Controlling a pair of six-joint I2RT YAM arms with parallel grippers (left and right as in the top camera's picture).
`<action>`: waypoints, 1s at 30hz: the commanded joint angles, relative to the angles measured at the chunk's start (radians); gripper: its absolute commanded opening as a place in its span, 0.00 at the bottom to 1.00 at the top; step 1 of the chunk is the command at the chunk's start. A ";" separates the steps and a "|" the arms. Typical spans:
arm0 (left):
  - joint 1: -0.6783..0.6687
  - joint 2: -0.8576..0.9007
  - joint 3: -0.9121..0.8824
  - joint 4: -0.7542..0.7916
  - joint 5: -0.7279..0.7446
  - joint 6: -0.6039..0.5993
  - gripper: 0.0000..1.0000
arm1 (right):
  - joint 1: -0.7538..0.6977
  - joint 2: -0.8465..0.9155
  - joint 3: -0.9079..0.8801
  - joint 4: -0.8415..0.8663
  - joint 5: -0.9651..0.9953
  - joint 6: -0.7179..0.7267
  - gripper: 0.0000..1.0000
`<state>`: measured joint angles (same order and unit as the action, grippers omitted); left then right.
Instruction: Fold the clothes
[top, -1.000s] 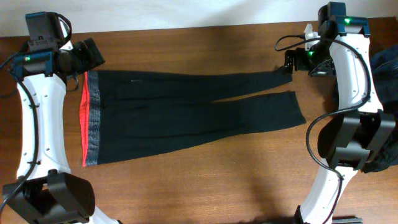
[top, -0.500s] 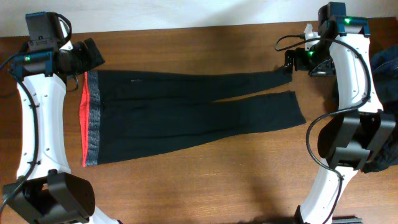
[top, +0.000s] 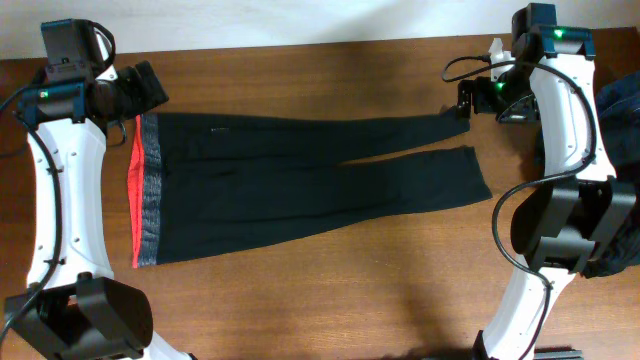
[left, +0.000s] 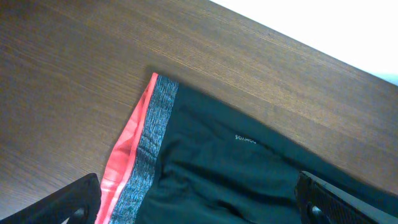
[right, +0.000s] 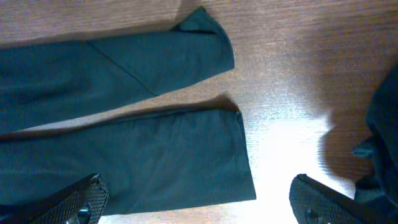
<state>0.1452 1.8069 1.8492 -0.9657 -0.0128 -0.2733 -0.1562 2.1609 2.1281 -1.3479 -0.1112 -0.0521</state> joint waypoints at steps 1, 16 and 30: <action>0.002 -0.003 -0.001 -0.001 -0.013 -0.002 1.00 | -0.001 -0.008 0.005 0.045 -0.013 0.008 0.99; 0.002 -0.003 -0.001 -0.001 -0.013 -0.002 0.99 | -0.002 -0.008 0.005 0.086 -0.021 0.008 0.99; 0.002 -0.003 -0.001 0.025 -0.014 -0.002 0.99 | -0.002 0.040 0.003 0.095 -0.015 -0.023 0.99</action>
<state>0.1452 1.8069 1.8492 -0.9382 -0.0162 -0.2733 -0.1562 2.1715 2.1281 -1.2472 -0.1192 -0.0566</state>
